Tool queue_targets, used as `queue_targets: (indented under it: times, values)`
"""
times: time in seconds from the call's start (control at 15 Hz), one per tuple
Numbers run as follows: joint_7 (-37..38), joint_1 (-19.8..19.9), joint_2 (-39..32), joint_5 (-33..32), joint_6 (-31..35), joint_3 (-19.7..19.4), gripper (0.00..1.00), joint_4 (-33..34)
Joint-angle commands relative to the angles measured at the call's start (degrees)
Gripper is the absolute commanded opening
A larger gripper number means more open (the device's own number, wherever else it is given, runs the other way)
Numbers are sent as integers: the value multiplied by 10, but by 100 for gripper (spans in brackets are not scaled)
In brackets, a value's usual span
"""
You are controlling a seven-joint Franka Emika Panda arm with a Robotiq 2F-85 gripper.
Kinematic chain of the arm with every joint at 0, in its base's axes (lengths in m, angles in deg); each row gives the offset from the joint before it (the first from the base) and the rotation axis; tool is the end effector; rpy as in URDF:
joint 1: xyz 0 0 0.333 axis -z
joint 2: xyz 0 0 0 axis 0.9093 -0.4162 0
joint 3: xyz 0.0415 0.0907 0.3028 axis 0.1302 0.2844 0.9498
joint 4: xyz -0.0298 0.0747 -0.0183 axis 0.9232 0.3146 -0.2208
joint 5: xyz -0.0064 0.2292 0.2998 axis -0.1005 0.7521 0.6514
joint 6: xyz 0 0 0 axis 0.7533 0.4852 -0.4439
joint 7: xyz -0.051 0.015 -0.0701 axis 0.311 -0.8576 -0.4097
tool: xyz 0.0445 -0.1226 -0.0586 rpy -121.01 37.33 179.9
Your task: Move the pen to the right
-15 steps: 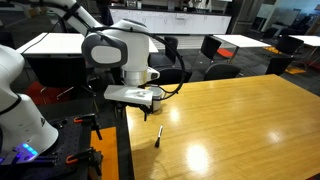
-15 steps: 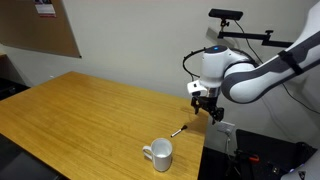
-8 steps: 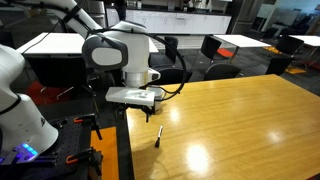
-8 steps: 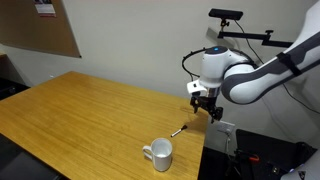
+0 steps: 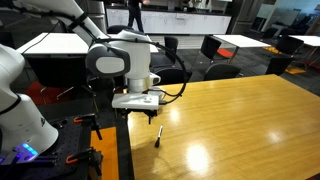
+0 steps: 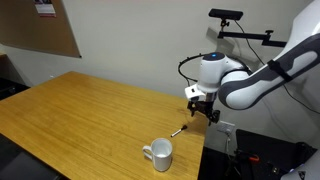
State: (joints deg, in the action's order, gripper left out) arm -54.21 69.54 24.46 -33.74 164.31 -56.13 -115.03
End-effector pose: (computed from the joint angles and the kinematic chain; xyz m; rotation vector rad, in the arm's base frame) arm 0.4073 -0.1128 0.2686 2.4818 1.7439 -0.1163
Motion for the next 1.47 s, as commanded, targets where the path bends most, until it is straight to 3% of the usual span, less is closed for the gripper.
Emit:
queue_targets:
  times: [0.0,0.53,0.93,1.4]
  values:
    - [-54,6,-22,28,25,2,100,7]
    - [-131,12,-78,126,86,9,100,30]
    - [-154,28,-126,165,64,23,100,81]
    - [-145,54,-175,166,35,50,100,135]
